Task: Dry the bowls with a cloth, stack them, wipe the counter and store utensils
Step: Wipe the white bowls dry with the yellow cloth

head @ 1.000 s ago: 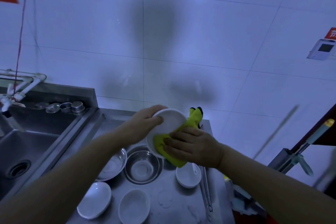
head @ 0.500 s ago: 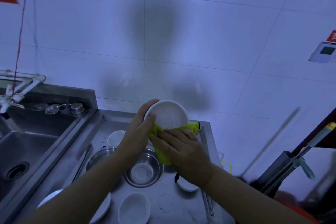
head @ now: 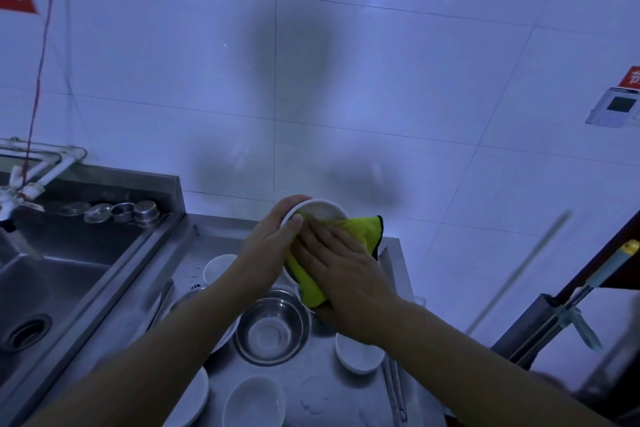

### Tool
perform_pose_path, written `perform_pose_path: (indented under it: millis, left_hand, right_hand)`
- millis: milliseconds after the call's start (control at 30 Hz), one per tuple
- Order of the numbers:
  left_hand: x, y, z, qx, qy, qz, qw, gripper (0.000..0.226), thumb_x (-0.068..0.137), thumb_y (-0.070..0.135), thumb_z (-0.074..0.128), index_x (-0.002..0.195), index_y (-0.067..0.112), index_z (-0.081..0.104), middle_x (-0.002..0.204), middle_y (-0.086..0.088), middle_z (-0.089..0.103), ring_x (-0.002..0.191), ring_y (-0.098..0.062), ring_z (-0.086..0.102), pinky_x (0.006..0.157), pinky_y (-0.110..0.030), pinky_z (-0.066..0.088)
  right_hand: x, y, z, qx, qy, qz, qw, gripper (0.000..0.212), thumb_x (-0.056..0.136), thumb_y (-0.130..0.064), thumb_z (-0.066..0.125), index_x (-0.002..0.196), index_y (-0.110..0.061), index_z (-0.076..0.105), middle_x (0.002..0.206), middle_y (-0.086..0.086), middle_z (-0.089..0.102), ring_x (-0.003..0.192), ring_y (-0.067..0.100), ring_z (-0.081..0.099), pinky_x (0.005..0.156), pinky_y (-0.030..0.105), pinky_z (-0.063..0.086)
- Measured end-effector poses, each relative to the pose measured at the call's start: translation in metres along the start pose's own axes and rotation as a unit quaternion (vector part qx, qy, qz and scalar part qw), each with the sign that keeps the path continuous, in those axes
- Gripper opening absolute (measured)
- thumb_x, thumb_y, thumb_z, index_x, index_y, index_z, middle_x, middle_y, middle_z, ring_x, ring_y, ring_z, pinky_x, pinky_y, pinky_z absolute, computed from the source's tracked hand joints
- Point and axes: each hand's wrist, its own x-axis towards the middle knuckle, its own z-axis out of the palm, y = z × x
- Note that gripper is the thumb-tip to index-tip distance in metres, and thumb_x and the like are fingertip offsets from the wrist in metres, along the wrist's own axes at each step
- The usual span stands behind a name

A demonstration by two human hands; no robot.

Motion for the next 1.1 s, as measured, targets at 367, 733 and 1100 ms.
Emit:
perform_pose_path:
  millis: [367,733,1100]
  left_hand:
    - [0.013,0.019,-0.016,0.084,-0.209,-0.183,0.957,0.030,0.093,0.009,0.044,0.112,0.025,0.060,0.107,-0.011,0.065,0.097,-0.024,0.064,0.079,-0.037,0.053]
    - [-0.007,0.023,-0.031,0.511,-0.218,0.283,0.782,0.022,0.084,0.035,0.062,0.106,0.032,0.063,0.112,0.012,0.063,0.120,-0.006,0.044,0.110,-0.030,0.028]
    - [-0.025,-0.005,-0.011,0.006,-0.093,-0.122,0.988,0.012,0.082,0.019,0.064,0.081,0.008,0.067,0.075,-0.010,0.064,0.071,-0.016,0.057,0.068,-0.029,0.046]
  right_hand:
    - [-0.020,0.055,-0.006,-0.016,0.103,-0.282,0.954,0.015,0.094,-0.013,0.060,0.101,-0.012,0.073,0.114,0.002,0.069,0.106,0.019,0.064,0.104,0.038,0.043]
    - [-0.032,0.054,-0.012,0.156,0.046,-0.110,0.980,0.013,0.085,-0.006,0.064,0.094,-0.003,0.073,0.099,0.008,0.072,0.092,0.026,0.066,0.102,0.043,0.043]
    - [-0.049,0.031,0.002,0.394,0.284,0.182,0.855,0.045,0.078,0.004,0.061,0.120,-0.011,0.061,0.129,-0.006,0.059,0.116,0.016,0.057,0.094,0.037,0.048]
